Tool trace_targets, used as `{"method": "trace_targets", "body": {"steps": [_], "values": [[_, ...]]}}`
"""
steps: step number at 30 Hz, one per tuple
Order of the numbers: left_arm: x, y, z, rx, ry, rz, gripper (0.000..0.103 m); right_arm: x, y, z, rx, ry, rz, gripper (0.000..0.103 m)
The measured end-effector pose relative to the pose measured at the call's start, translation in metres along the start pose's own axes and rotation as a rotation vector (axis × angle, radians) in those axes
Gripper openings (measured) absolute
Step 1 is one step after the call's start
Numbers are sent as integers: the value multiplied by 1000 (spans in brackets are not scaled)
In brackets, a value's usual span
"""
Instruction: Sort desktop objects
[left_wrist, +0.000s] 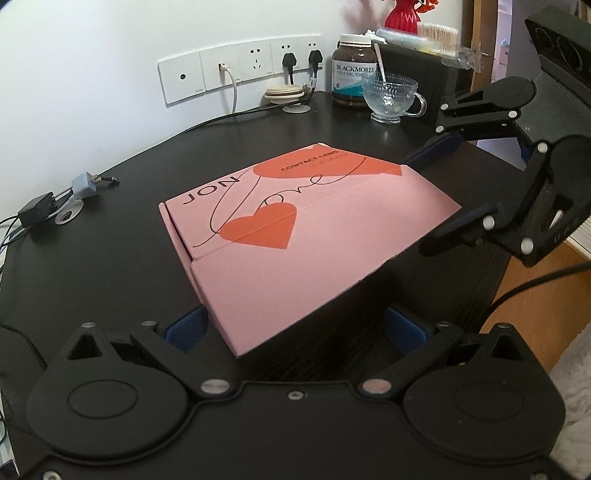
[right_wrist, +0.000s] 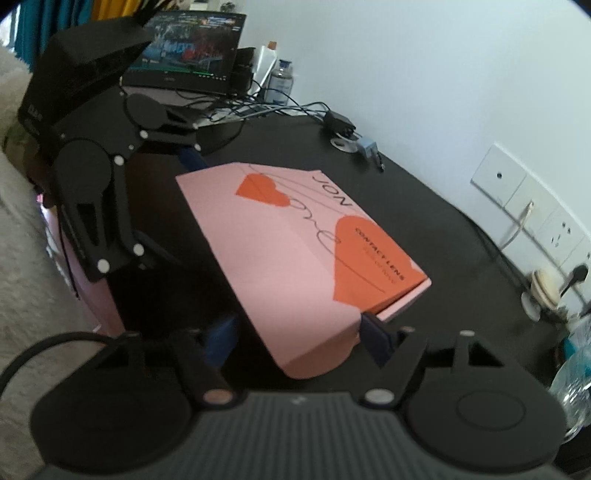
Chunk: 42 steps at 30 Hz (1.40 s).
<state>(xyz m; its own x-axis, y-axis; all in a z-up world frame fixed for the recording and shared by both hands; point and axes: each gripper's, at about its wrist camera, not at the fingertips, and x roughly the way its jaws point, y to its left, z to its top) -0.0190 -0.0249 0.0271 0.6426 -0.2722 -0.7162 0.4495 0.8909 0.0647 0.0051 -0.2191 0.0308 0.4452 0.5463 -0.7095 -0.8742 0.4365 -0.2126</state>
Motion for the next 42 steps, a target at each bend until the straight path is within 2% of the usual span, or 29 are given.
{"method": "trace_targets", "body": {"steps": [6,13,20,21,22,29,31,38,40,42], "values": [[1,1,3,3,11,11,103,-4,-12,-2,249,-48,45,69],[4,1,4,31,26,11,103,-8,-14,-11,427,-96,69,69],[14,2,2,52,53,13,103,0,1,-18,342,-116,2,72],[14,3,2,48,58,1,103,1,3,-19,329,-108,-9,79],[13,3,2,46,57,-4,103,1,5,-19,317,-99,-20,80],[0,2,-3,38,33,-16,103,-18,-5,-30,327,-82,22,81],[-3,0,-3,37,31,-15,103,-21,-8,-29,310,-83,5,83],[-7,-2,-3,30,30,-12,103,-7,14,-12,-68,-39,-51,82],[-8,-3,-3,29,31,-9,103,-2,21,-10,-160,-17,-50,76],[-10,-3,-3,21,31,-13,103,3,25,-10,-208,15,-65,66]]}}
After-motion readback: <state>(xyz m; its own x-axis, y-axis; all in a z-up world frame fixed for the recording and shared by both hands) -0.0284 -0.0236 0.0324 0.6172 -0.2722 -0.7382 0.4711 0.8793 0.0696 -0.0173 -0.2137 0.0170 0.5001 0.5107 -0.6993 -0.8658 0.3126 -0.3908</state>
